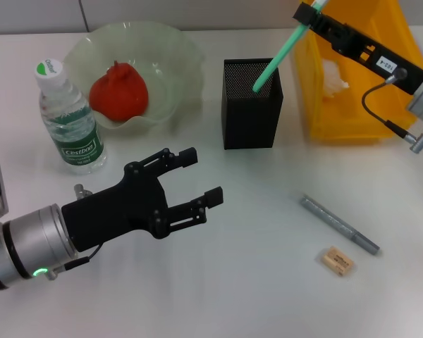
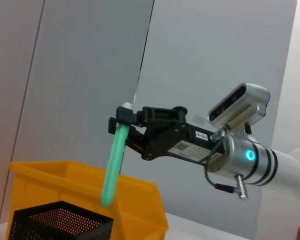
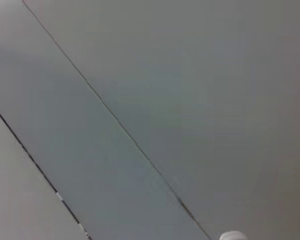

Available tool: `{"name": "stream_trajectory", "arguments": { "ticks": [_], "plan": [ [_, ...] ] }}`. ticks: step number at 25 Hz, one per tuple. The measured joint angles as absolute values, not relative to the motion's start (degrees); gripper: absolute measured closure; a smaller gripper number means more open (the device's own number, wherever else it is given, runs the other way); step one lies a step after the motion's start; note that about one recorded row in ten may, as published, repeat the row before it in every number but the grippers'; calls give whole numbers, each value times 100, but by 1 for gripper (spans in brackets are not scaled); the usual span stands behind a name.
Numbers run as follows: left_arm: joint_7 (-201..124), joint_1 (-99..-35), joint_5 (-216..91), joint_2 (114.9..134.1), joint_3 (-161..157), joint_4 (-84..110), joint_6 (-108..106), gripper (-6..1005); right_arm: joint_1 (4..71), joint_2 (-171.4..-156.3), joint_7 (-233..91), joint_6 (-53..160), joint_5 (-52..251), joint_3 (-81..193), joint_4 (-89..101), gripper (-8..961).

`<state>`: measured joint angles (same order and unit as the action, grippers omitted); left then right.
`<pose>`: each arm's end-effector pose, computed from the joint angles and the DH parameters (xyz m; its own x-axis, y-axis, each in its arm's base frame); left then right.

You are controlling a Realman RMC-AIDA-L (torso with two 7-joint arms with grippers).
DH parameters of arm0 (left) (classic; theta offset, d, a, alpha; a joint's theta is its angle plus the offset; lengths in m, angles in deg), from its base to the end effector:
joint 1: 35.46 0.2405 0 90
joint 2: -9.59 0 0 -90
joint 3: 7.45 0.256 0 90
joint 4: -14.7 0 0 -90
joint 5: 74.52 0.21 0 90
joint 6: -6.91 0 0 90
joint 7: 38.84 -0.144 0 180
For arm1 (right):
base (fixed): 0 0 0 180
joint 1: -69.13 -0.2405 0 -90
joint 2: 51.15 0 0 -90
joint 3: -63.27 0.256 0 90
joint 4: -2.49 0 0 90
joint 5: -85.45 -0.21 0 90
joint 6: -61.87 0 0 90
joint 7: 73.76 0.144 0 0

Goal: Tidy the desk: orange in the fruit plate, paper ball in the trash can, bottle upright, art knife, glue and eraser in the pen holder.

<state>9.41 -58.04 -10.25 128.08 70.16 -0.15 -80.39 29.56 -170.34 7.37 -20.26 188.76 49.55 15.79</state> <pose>-0.2659 0.2633 -0.0633 0.6510 0.1814 0.7371 0.4153 -0.8979 -0.1458 0.2340 0.3747 -0.0081 0.2319 -0.3966 -0.8882 -0.7670 -0.6362 0.0838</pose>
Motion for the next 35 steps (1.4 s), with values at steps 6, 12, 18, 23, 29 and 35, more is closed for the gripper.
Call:
{"name": "stream_trajectory", "arguments": {
  "ticks": [6,12,18,23,29,35],
  "plan": [
    [941,-5804,-1010,12807,7016,-15,-8062,192,2903,-17037,332,-1834,18808,4939,1575,773],
    [941,-5804,-1009,12806,7016,-15,-8072,193,2719,-17053,-546,-1576,18808,4910,1398,773],
    [942,-5804,-1009,12807,7016,-15,-8070,193,2500,-17060,-1407,-1199,18832,4862,1157,773],
    [959,-5805,-1010,12807,7016,-15,-8061,193,2393,-17067,-1715,-939,18836,4558,1092,773],
    [959,-5805,-1010,12807,7016,-15,-8054,193,2352,-17069,-1899,-911,18840,4391,1089,773],
    [970,-5805,-1010,12807,6994,-15,-8036,193,2354,-17069,-2043,-890,18850,4331,1107,773]
  ]
}}
